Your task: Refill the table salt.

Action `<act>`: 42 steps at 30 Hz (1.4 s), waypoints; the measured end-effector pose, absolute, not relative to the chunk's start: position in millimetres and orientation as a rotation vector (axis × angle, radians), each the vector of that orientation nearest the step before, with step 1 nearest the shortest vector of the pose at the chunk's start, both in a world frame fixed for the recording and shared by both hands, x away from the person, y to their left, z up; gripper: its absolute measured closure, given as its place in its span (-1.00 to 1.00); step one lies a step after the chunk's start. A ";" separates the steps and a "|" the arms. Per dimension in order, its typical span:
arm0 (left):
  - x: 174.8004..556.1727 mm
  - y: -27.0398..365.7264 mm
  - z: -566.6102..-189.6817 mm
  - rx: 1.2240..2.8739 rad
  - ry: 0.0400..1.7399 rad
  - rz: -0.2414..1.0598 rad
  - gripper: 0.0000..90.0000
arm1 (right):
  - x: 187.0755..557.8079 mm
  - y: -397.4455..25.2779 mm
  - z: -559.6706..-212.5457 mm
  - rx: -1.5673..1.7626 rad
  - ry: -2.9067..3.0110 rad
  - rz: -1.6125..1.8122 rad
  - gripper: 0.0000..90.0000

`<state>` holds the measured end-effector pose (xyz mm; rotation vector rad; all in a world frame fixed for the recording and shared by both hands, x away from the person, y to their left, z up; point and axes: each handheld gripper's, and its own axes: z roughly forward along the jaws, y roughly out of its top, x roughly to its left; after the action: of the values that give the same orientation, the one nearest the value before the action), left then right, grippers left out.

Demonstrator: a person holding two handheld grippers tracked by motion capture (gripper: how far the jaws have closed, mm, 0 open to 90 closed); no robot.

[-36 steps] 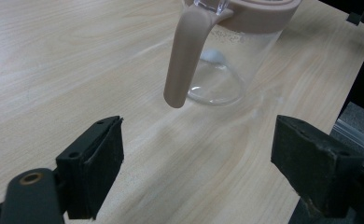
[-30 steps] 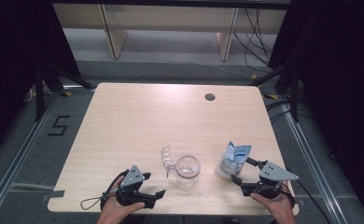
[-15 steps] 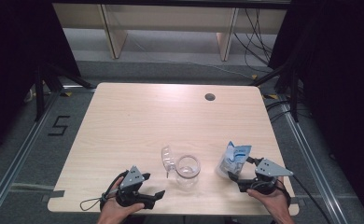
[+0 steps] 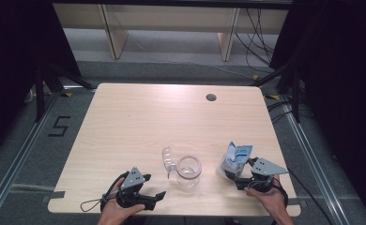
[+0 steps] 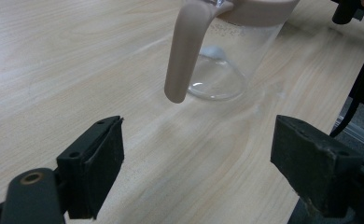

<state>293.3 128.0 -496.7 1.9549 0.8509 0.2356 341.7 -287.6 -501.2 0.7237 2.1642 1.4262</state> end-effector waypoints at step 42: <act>292.4 127.1 -497.4 1.959 0.854 0.241 -0.62 | 330.2 -265.3 -501.3 1.009 2.001 1.435 -0.47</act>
<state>292.4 127.1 -497.4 1.9593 0.8542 0.2408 330.2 -265.3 -501.3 1.0088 2.0011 1.4354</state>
